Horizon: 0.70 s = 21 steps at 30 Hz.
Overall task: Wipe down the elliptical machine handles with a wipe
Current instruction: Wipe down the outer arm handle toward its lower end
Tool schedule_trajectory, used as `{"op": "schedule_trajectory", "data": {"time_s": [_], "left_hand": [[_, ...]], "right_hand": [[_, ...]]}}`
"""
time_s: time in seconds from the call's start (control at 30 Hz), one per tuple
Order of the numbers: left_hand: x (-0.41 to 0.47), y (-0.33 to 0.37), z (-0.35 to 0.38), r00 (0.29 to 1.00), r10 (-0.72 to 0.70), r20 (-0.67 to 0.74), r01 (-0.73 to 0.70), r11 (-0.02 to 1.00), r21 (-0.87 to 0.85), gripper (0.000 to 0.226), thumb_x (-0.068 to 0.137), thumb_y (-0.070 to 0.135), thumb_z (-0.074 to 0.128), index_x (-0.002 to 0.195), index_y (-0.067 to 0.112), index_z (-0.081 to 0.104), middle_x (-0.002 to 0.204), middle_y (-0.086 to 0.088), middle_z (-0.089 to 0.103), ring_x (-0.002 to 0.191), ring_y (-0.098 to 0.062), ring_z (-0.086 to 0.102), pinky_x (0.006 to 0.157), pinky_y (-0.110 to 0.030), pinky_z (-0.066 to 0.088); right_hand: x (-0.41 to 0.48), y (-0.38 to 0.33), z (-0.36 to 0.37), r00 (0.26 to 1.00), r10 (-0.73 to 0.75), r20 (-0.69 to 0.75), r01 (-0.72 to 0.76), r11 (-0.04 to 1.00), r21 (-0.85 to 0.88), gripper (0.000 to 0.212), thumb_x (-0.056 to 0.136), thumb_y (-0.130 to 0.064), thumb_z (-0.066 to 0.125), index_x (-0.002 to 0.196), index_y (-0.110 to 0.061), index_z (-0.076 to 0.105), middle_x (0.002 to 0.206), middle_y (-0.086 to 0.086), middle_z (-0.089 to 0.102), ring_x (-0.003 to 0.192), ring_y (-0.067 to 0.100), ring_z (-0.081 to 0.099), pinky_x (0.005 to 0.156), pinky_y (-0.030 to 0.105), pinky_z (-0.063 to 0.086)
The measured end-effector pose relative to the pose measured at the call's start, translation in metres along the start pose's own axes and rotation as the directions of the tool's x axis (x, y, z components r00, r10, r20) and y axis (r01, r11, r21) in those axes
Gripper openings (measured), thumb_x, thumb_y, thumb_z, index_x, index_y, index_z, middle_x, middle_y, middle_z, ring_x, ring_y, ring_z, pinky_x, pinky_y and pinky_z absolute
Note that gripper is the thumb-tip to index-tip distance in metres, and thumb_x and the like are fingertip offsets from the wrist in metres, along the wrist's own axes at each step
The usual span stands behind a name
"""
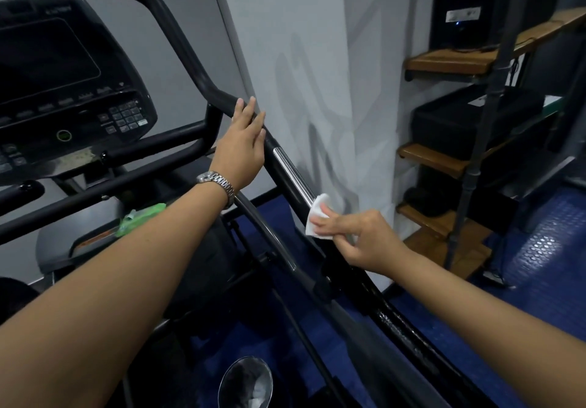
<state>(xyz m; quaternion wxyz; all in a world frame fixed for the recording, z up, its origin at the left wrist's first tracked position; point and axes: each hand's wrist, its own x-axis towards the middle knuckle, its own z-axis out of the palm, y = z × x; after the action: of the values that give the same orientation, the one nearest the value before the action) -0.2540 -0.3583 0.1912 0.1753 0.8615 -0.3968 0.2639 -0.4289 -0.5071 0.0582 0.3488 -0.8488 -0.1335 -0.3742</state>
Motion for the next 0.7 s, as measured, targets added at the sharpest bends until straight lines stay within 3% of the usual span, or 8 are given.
{"op": "schedule_trajectory", "data": {"time_s": [0.13,0.23,0.27,0.37,0.43,0.5,0.63,0.7], "left_hand": [[-0.001,-0.002,0.001,0.999,0.032,-0.014,-0.033,0.999,-0.009,0.043,0.1,0.017,0.035,0.142,0.009,0.037,0.156,-0.002,0.018,0.145,-0.016,0.006,0.104,-0.025,0.029],[-0.001,-0.003,0.0,0.999,0.045,-0.013,-0.045,0.999,-0.004,0.043,0.1,0.017,0.034,0.142,0.009,0.036,0.156,-0.003,0.017,0.145,-0.017,0.005,0.102,-0.021,0.025],[-0.001,-0.003,0.0,0.999,0.044,-0.016,-0.044,0.999,-0.004,0.043,0.1,0.017,0.034,0.142,0.009,0.037,0.156,-0.002,0.017,0.145,-0.017,0.005,0.102,-0.021,0.026],[-0.002,-0.004,0.001,0.999,0.041,-0.009,-0.041,0.999,-0.01,0.043,0.1,0.018,0.034,0.143,0.011,0.035,0.157,-0.001,0.013,0.145,-0.015,0.003,0.1,-0.021,0.027],[-0.004,-0.004,0.002,0.999,0.05,0.018,-0.05,0.998,-0.027,0.045,0.101,0.02,0.033,0.145,0.01,0.031,0.158,-0.001,0.008,0.145,-0.016,-0.001,0.107,-0.025,0.026],[-0.008,-0.003,0.003,0.998,0.055,0.038,-0.054,0.998,-0.032,0.048,0.101,0.022,0.033,0.147,0.01,0.025,0.158,-0.002,0.002,0.145,-0.018,-0.005,0.113,-0.032,0.024],[-0.022,0.006,0.009,0.999,0.022,0.039,-0.023,0.999,0.027,0.054,0.101,0.027,0.032,0.149,0.01,0.016,0.158,-0.004,-0.006,0.145,-0.02,-0.008,0.104,-0.024,0.026],[-0.03,0.013,0.014,0.999,-0.012,0.036,0.01,0.999,0.048,0.057,0.101,0.029,0.033,0.149,0.008,0.013,0.158,-0.007,-0.006,0.145,-0.021,-0.007,0.108,-0.027,0.026]], "right_hand": [[-0.012,-0.006,0.007,0.991,0.125,-0.056,-0.121,0.99,0.079,0.032,0.075,-0.01,0.05,0.09,-0.012,0.078,0.096,0.004,0.074,0.086,0.003,0.069,0.074,0.021,0.057],[-0.014,0.004,0.002,0.965,0.26,-0.034,-0.254,0.96,0.116,0.037,0.075,-0.015,0.048,0.095,-0.024,0.077,0.1,-0.004,0.073,0.093,0.019,0.071,0.08,0.041,0.059],[-0.008,0.004,0.003,0.953,0.3,-0.027,-0.294,0.946,0.136,0.038,0.076,-0.012,0.049,0.098,-0.027,0.076,0.101,-0.007,0.073,0.094,0.024,0.071,0.081,0.041,0.058],[0.009,-0.008,0.009,0.946,0.323,-0.022,-0.311,0.927,0.209,0.042,0.077,0.007,0.052,0.104,-0.017,0.074,0.111,-0.012,0.066,0.109,0.007,0.064,0.095,0.017,0.048],[0.002,-0.009,0.008,0.951,0.31,-0.008,-0.301,0.929,0.215,0.044,0.077,0.013,0.052,0.105,-0.014,0.073,0.114,-0.01,0.065,0.112,0.0,0.06,0.099,0.014,0.043],[-0.011,-0.003,0.002,0.955,0.297,0.021,-0.294,0.931,0.217,0.045,0.077,0.014,0.053,0.105,-0.015,0.073,0.114,-0.01,0.066,0.11,0.002,0.062,0.098,0.015,0.045],[-0.001,0.008,-0.002,0.95,0.311,0.026,-0.308,0.921,0.24,0.048,0.079,0.011,0.054,0.108,-0.025,0.069,0.114,-0.008,0.067,0.093,0.013,0.071,0.079,0.021,0.055],[0.004,0.006,0.005,0.947,0.319,0.019,-0.313,0.914,0.257,0.047,0.08,0.009,0.054,0.11,-0.023,0.069,0.117,-0.005,0.066,0.09,0.016,0.071,0.078,0.027,0.055]]}}
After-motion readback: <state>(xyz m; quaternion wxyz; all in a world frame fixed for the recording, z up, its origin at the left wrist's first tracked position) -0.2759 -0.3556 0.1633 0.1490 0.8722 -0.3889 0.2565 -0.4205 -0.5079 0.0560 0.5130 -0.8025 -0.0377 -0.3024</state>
